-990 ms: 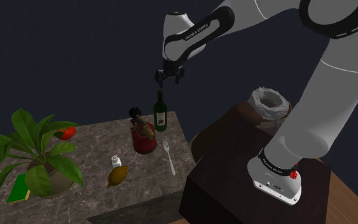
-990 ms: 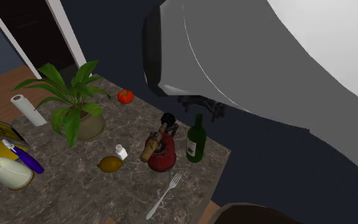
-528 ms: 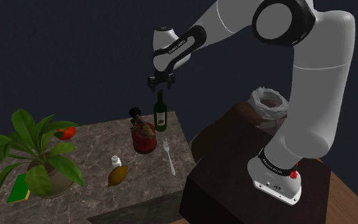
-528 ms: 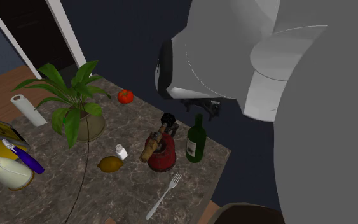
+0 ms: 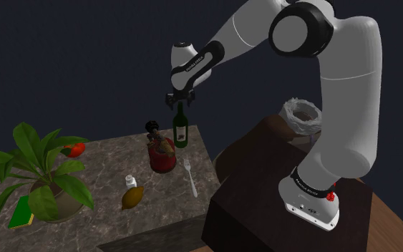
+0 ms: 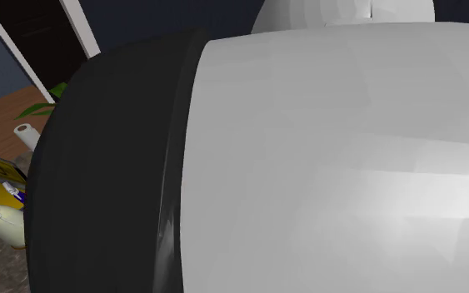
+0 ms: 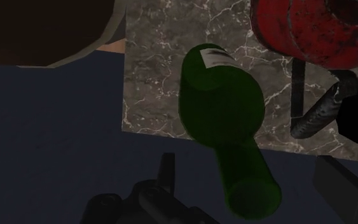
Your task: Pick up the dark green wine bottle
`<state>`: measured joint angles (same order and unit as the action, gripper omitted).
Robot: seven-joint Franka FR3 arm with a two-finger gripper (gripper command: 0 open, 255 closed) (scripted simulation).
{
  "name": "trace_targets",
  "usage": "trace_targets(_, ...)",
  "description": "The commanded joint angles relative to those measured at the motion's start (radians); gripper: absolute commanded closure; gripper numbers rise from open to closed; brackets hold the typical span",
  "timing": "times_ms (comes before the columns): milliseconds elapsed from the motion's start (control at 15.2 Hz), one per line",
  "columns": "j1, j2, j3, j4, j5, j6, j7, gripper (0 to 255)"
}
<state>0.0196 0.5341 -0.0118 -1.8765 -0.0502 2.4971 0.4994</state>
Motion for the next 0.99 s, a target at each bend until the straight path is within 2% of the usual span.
trace_targets(0,0.0,0.014,0.0,-0.001,-0.001,0.016,0.001,0)
trace_targets(66,0.0,0.014,0.0,-0.001,-0.001,0.015,0.001,0)
trace_targets(132,0.0,0.013,-0.001,-0.001,-0.001,0.015,0.001,255)
trace_targets(726,0.0,0.014,-0.001,-0.001,-0.001,0.015,0.001,255)
trace_targets(924,0.0,-0.015,0.0,-0.001,0.0,-0.013,0.0,255)
